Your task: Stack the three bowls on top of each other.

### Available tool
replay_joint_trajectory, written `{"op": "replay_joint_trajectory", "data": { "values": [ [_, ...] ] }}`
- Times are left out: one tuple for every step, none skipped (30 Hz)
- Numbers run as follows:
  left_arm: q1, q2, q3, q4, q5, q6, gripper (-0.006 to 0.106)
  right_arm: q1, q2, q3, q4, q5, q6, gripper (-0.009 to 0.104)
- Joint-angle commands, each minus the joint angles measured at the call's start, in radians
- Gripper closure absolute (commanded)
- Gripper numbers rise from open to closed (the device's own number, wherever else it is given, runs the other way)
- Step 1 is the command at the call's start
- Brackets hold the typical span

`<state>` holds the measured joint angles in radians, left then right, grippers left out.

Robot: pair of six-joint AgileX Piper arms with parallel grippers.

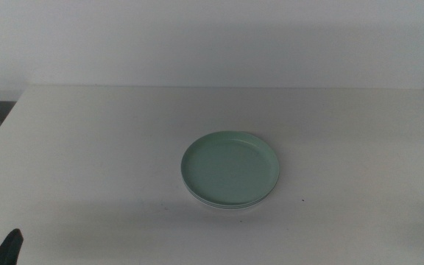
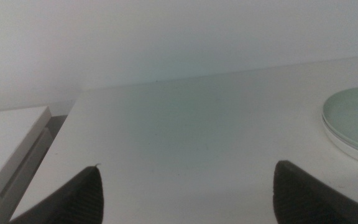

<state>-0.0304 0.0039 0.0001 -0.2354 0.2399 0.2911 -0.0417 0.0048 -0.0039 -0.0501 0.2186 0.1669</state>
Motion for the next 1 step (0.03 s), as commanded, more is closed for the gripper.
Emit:
{"op": "replay_joint_trajectory", "data": {
  "values": [
    [-0.008,-0.004,0.0,-0.005,-0.019,-0.008,0.007,-0.007,-0.005,0.004,-0.011,-0.012,-0.003,0.014]
  ]
}}
